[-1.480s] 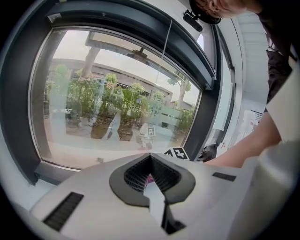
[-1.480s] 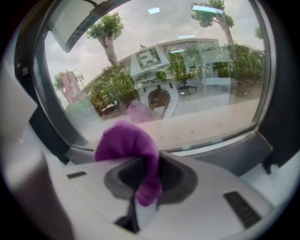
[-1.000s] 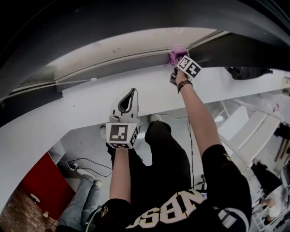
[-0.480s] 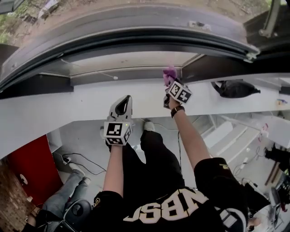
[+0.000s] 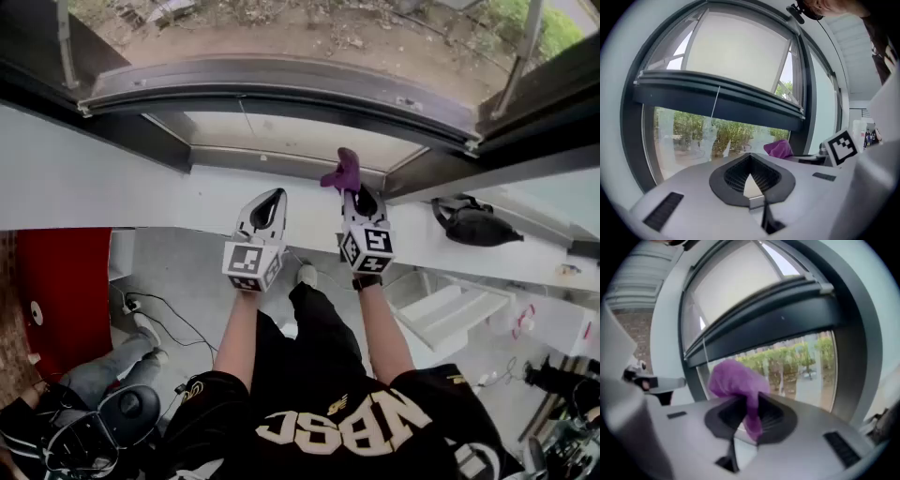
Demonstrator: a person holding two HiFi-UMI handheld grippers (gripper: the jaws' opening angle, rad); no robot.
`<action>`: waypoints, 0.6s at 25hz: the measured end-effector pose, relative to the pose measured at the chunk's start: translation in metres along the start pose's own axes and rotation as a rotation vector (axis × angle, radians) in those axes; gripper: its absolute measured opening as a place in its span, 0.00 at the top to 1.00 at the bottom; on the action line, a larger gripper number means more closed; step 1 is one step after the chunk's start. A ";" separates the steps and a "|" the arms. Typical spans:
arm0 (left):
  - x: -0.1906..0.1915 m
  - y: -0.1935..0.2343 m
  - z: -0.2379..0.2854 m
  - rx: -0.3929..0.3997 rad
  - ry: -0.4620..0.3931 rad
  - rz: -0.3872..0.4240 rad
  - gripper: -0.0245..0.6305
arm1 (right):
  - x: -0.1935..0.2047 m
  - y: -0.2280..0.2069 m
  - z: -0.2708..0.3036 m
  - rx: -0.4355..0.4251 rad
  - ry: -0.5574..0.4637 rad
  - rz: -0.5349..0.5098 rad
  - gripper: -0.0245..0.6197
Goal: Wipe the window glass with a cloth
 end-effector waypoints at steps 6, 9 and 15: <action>-0.066 -0.014 -0.033 -0.024 -0.094 0.010 0.93 | -0.073 0.052 -0.069 -0.044 -0.117 -0.018 0.85; -0.089 -0.023 -0.048 -0.030 -0.108 0.041 0.93 | -0.099 0.075 -0.095 -0.041 -0.165 -0.045 0.85; -0.130 -0.036 -0.065 0.042 -0.191 0.118 0.93 | -0.143 0.102 -0.121 -0.006 -0.259 -0.083 0.85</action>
Point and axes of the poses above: the fingertips, and each gripper's own axes: z forward along the fingers, y to its left, x out of its underside, the point moved 10 cm from there along -z, backward along the fingers, and after that the axes turned 5 degrees about x, right-handed, at the moved point
